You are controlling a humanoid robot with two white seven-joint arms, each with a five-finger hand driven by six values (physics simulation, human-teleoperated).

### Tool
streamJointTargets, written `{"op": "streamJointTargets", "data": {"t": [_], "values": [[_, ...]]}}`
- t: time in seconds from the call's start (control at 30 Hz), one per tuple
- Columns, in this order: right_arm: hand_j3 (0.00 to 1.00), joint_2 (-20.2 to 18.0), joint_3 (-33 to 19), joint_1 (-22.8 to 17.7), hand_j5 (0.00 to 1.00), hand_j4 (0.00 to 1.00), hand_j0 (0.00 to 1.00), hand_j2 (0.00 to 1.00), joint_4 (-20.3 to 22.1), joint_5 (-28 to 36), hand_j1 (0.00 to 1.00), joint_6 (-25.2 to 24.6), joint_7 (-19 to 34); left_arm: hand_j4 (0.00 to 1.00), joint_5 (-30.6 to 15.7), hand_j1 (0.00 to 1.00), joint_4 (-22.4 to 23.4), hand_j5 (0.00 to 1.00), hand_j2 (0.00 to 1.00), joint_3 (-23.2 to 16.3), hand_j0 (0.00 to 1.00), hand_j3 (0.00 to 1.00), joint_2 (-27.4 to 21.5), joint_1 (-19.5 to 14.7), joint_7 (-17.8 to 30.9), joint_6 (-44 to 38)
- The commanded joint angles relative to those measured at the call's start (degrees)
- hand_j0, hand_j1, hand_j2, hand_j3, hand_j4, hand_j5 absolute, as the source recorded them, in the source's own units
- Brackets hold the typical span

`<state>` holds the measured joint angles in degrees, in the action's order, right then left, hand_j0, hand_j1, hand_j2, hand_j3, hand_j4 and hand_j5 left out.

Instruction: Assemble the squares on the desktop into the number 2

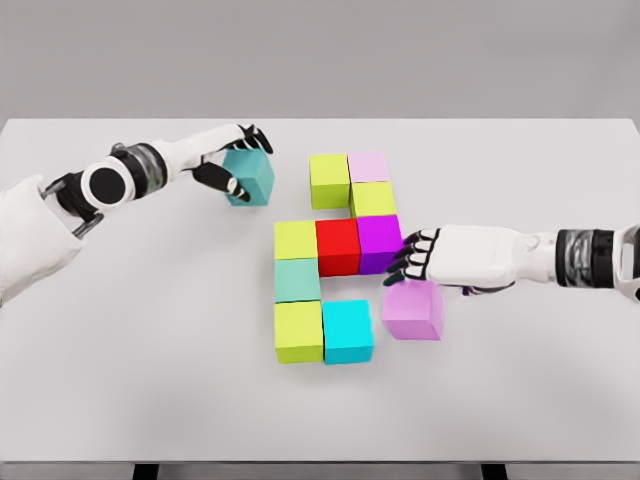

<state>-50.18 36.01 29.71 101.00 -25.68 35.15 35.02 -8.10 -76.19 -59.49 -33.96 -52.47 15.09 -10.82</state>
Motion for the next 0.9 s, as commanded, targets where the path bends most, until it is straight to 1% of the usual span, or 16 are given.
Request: {"op": "streamJointTargets", "data": {"t": [0.0, 0.07, 0.1, 0.17, 0.2, 0.23, 0.3, 0.33, 0.37, 0.5, 0.6, 0.63, 0.7, 0.73, 0.77, 0.87], "values": [[1.00, -0.8, -1.7, 0.0, 1.00, 1.00, 1.00, 1.00, -0.1, 0.3, 1.00, -0.2, 0.0, 0.39, 0.0, 0.39, 1.7, 0.39, 0.39, 1.1, 0.39, 0.39, 2.0, 0.0, -0.1, -0.4], [1.00, -1.2, -3.0, -0.2, 1.00, 1.00, 1.00, 1.00, -0.1, 0.4, 1.00, -0.2, 0.0, 0.38, -0.1, 0.38, 1.8, 0.38, 0.38, 1.2, 0.38, 0.38, 2.3, 0.0, 0.0, -0.4], [1.00, -2.2, -3.9, -0.4, 1.00, 1.00, 1.00, 1.00, -0.1, 0.4, 1.00, -0.2, 0.0, 0.37, -0.1, 0.37, 1.8, 0.37, 0.37, 1.2, 0.37, 0.37, 2.8, -0.1, 0.0, -0.5], [1.00, -2.7, -5.9, -2.0, 1.00, 1.00, 1.00, 1.00, -0.2, 0.4, 1.00, -0.2, 0.0, 0.36, -0.1, 0.36, 1.9, 0.36, 0.36, 1.6, 0.36, 0.36, 3.4, -0.1, 0.0, -0.5], [1.00, -2.8, -6.2, -2.1, 1.00, 1.00, 1.00, 1.00, -0.2, 0.5, 1.00, -0.2, 0.0, 0.36, 0.0, 0.36, 2.0, 0.36, 0.36, 1.6, 0.36, 0.36, 3.8, -0.2, 0.0, -0.5], [1.00, -3.3, -6.7, -2.2, 1.00, 1.00, 1.00, 1.00, -0.4, 0.5, 1.00, -0.2, 0.0, 0.36, 0.0, 0.36, 2.8, 0.36, 0.36, 1.6, 0.36, 0.36, 4.2, -0.2, 0.0, -0.5], [1.00, -4.0, -10.3, -3.8, 1.00, 1.00, 1.00, 1.00, -0.6, 0.6, 1.00, -0.2, 0.0, 0.36, 0.0, 0.36, 5.8, 0.36, 0.36, 1.6, 0.36, 0.36, 6.1, -0.7, 0.0, -0.5], [1.00, -4.3, -11.8, -4.5, 1.00, 1.00, 1.00, 1.00, -1.1, 0.6, 1.00, -0.2, 0.0, 0.36, 0.0, 0.36, 7.0, 0.36, 0.36, 1.6, 0.36, 0.36, 6.9, -1.1, 0.0, -0.5], [1.00, -4.4, -12.1, -4.7, 1.00, 1.00, 1.00, 1.00, -1.6, 0.6, 1.00, -0.2, 0.0, 0.36, 0.0, 0.36, 7.5, 0.36, 0.36, 1.6, 0.36, 0.36, 7.1, -1.1, 0.0, -0.5], [1.00, -4.4, -13.4, -4.7, 1.00, 1.00, 1.00, 1.00, -5.8, 0.4, 1.00, -0.2, 0.0, 0.36, 0.1, 0.36, 7.5, 0.36, 0.36, 1.6, 0.36, 0.36, 7.5, -1.0, 0.0, -0.5], [1.00, -4.4, -13.4, -5.2, 1.00, 1.00, 1.00, 1.00, -7.2, -3.5, 1.00, -0.2, 0.0, 0.36, 0.5, 0.36, 7.7, 0.36, 0.36, 1.6, 0.36, 0.36, 8.9, -1.0, 0.0, -0.6], [1.00, -4.4, -13.4, -6.0, 1.00, 1.00, 1.00, 1.00, -7.1, -4.3, 1.00, -0.2, 0.0, 0.36, 0.6, 0.36, 7.7, 0.36, 0.36, 1.9, 0.36, 0.36, 9.1, -0.7, 0.0, -0.7], [1.00, -4.6, -13.4, -6.4, 1.00, 1.00, 1.00, 1.00, -7.0, -4.7, 1.00, -0.2, 0.0, 0.36, 0.8, 0.36, 7.6, 0.36, 0.36, 2.5, 0.36, 0.36, 9.5, -0.5, -0.1, -3.6], [1.00, -5.8, -13.4, -6.9, 1.00, 1.00, 1.00, 1.00, -6.5, -4.8, 1.00, -0.2, 0.0, 0.36, 0.9, 0.36, 7.6, 0.36, 0.36, 2.8, 0.36, 0.36, 9.9, -0.4, -0.1, -3.9], [1.00, -6.1, -13.4, -7.3, 1.00, 1.00, 1.00, 1.00, -6.1, -4.8, 1.00, -0.2, 0.0, 0.36, 0.9, 0.36, 7.6, 0.36, 0.36, 2.8, 0.36, 0.36, 9.9, -0.4, -0.1, -3.9], [1.00, -7.5, -13.4, -10.0, 1.00, 1.00, 1.00, 1.00, -3.3, -4.9, 1.00, -0.2, 0.0, 0.38, 1.0, 0.38, 7.5, 0.38, 0.38, 2.8, 0.38, 0.38, 10.1, -0.3, -0.1, -3.9]]}}
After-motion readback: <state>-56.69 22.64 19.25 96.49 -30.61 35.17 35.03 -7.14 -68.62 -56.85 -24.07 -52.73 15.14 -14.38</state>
